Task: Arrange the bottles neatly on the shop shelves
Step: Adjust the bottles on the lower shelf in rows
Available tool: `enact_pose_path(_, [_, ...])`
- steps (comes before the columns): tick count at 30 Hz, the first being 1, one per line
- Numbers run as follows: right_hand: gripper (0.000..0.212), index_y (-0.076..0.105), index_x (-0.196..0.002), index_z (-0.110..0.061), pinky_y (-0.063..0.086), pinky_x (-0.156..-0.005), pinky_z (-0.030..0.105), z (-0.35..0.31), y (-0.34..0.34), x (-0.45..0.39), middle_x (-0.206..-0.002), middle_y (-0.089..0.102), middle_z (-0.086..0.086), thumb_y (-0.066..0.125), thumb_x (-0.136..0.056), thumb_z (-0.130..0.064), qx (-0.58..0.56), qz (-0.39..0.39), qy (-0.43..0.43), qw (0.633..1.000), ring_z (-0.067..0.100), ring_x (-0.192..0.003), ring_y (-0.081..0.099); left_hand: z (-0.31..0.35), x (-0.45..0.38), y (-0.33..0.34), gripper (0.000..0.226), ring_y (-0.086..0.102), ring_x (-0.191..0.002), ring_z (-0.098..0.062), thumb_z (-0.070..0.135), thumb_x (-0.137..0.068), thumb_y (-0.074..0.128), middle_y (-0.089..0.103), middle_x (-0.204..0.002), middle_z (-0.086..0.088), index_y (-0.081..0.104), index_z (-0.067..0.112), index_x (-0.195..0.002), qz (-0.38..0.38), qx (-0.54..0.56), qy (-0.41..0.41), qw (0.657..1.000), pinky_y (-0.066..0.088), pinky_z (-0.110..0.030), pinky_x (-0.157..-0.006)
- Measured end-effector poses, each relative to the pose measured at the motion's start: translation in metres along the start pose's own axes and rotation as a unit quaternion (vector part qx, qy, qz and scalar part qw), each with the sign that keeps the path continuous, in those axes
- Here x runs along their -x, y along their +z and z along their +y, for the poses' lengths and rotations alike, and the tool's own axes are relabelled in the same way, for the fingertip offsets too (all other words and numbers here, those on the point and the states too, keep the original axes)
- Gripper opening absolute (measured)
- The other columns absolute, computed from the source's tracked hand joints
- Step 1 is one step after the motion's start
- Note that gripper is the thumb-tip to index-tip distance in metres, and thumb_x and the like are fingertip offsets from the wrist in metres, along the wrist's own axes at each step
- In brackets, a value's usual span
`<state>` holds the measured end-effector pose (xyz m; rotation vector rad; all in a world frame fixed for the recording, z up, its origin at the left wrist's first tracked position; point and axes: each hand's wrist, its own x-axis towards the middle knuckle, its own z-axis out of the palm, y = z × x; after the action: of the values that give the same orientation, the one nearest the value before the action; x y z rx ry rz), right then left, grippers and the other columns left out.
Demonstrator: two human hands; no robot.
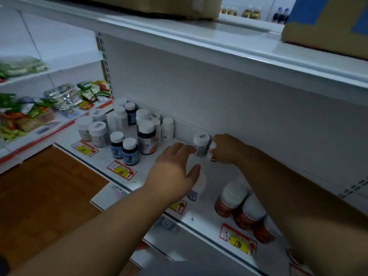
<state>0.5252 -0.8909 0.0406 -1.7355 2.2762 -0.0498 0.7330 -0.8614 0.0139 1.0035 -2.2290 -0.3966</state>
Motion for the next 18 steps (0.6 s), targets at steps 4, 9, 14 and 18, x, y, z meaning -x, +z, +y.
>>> enact_pose_path(4, [0.028, 0.055, -0.106, -0.011, 0.042, -0.076, 0.033, -0.006, 0.014, -0.028, -0.113, 0.047, 0.010, 0.064, -0.083, -0.024, 0.041, 0.018, 0.075, 0.996, 0.034, -0.103, 0.055, -0.037, -0.029, -0.013, 0.045, 0.060, -0.095, -0.027, 0.045, -0.088, 0.049, 0.061, -0.108, -0.006, 0.061, 0.014, -0.118, -0.052, 0.005, 0.057, 0.997, 0.050, -0.036, -0.081])
enact_pose_path(9, [0.047, 0.047, -0.116, -0.007, 0.046, -0.088, 0.039, -0.014, 0.026, -0.033, -0.122, 0.047, 0.020, 0.071, -0.078, -0.020, 0.036, 0.067, 0.111, 0.991, 0.038, -0.106, 0.055, -0.057, -0.051, -0.011, 0.044, 0.048, -0.115, -0.020, 0.042, -0.092, 0.056, 0.053, -0.125, 0.002, 0.051, 0.023, -0.131, -0.123, 0.010, 0.072, 0.990, 0.038, -0.030, -0.094])
enact_pose_path(14, [0.026, 0.044, -0.099, -0.010, 0.040, -0.075, 0.033, -0.017, 0.025, -0.023, -0.108, 0.057, 0.018, 0.064, -0.083, -0.018, -0.038, 0.091, 0.120, 0.988, 0.035, -0.100, 0.058, -0.060, -0.062, -0.006, 0.044, 0.049, -0.114, -0.017, 0.040, -0.091, 0.058, 0.053, -0.125, 0.002, 0.052, 0.023, -0.131, -0.121, 0.042, 0.099, 0.987, 0.029, -0.017, -0.084])
enact_pose_path(18, [0.027, 0.050, -0.109, -0.011, 0.034, -0.068, 0.026, -0.021, 0.004, 0.024, -0.098, 0.055, 0.007, 0.057, -0.091, -0.030, -0.142, 0.231, 0.132, 0.953, 0.022, -0.085, 0.054, -0.055, -0.072, 0.004, 0.056, 0.053, -0.114, -0.023, 0.048, -0.087, 0.062, 0.053, -0.126, -0.004, 0.051, 0.015, -0.131, -0.113, 0.091, 0.108, 0.983, 0.039, -0.026, -0.090])
